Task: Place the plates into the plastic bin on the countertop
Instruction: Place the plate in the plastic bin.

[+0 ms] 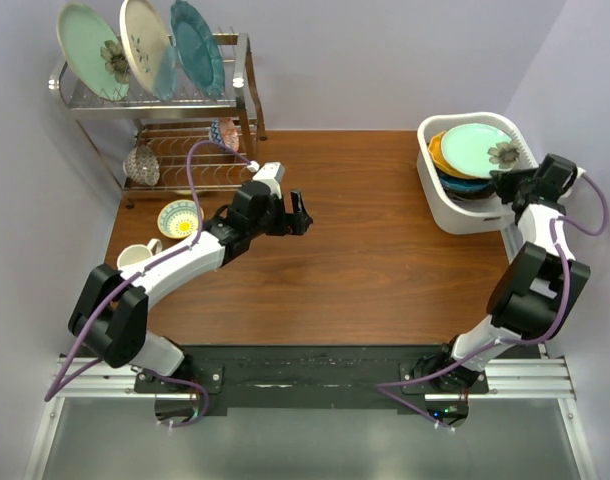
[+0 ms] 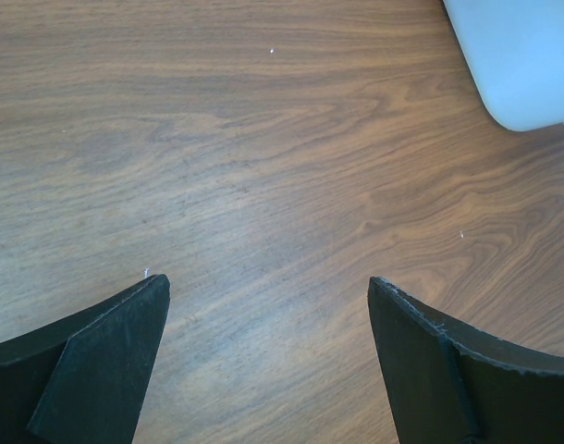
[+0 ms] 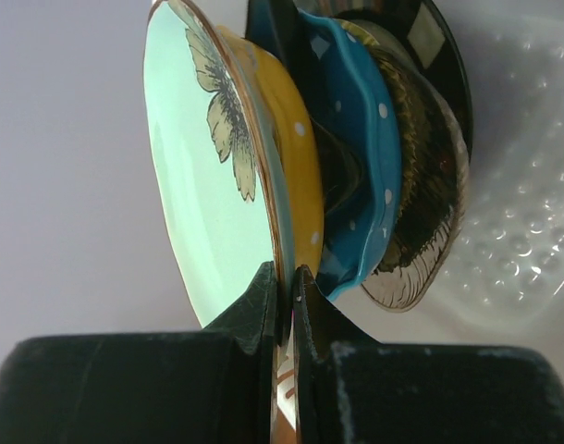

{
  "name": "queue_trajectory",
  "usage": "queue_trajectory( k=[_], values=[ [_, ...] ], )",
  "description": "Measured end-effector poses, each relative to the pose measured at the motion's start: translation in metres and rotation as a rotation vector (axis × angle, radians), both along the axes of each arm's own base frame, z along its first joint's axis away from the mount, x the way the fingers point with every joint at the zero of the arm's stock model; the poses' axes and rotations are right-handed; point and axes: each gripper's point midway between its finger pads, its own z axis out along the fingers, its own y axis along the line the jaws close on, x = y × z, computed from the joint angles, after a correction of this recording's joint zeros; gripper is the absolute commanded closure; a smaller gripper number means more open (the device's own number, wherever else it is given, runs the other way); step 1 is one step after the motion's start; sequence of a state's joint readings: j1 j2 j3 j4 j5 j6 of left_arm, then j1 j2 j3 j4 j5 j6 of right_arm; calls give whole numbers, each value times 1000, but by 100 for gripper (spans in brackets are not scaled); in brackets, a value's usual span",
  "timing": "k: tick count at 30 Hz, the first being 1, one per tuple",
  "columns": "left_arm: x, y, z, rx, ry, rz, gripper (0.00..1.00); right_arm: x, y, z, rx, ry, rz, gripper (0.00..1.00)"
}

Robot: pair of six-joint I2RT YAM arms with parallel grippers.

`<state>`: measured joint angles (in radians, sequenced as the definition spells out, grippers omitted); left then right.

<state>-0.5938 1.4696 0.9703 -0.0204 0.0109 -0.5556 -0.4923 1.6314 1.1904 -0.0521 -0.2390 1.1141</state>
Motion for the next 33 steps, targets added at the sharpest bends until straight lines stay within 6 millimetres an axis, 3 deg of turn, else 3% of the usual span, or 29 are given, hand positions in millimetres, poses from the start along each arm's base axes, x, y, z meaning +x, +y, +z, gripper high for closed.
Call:
queue_trajectory(
  k=[11,15,19,22,26,30,33],
  values=[
    [0,0,0,1,1,0,7,7,3,-8,29,-6,15,100],
    [0,0,-1,1,2,0,7,9,4,-9,31,-10,23,93],
    [0,0,-2,3,5,0,7,13,6,-9,30,-20,35,72],
    [0,0,-2,4,6,0,7,19,6,2,7,-66,48,64],
    [0,0,-2,5,6,0,7,20,8,3,-6,-75,58,53],
    [0,0,-2,5,6,0,6,12,11,-3,-6,-66,59,41],
    [0,0,-2,5,6,0,6,2,16,-6,-11,-56,63,23]
  ],
)
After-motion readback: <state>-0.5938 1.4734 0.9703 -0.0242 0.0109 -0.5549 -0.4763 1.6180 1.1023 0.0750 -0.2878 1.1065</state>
